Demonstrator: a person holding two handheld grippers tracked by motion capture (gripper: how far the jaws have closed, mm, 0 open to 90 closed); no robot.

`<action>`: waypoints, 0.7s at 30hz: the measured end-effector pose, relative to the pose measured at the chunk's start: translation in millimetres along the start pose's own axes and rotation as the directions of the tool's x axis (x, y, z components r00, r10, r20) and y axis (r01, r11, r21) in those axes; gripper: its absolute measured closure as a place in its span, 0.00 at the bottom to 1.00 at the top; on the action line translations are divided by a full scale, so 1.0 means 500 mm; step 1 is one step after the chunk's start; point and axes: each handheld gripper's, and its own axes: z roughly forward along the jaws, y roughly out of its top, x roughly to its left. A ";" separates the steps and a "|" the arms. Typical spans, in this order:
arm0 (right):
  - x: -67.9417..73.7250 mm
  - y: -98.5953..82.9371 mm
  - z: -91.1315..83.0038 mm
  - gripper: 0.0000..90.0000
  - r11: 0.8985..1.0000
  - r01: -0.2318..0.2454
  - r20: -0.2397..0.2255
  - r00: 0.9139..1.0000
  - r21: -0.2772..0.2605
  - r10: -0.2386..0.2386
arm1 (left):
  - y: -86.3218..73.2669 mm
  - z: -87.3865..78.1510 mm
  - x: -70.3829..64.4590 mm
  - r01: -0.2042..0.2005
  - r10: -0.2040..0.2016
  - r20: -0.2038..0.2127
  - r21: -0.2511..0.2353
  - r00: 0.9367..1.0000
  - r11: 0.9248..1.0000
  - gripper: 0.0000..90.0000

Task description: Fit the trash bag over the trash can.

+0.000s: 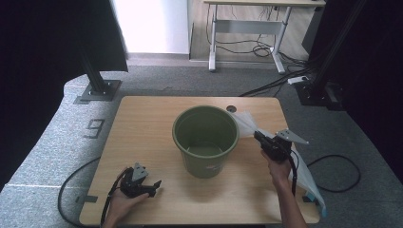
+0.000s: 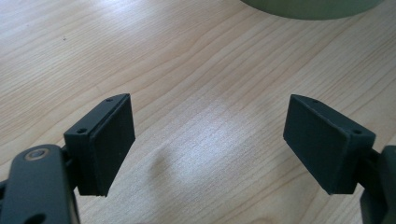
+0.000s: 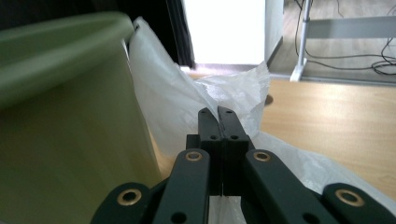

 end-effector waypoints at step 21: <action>0.082 0.181 -0.094 0.99 0.973 0.081 0.013 0.997 -0.218 -0.080 | 0.002 0.007 -0.007 0.007 -0.007 0.008 0.010 1.000 1.000 0.18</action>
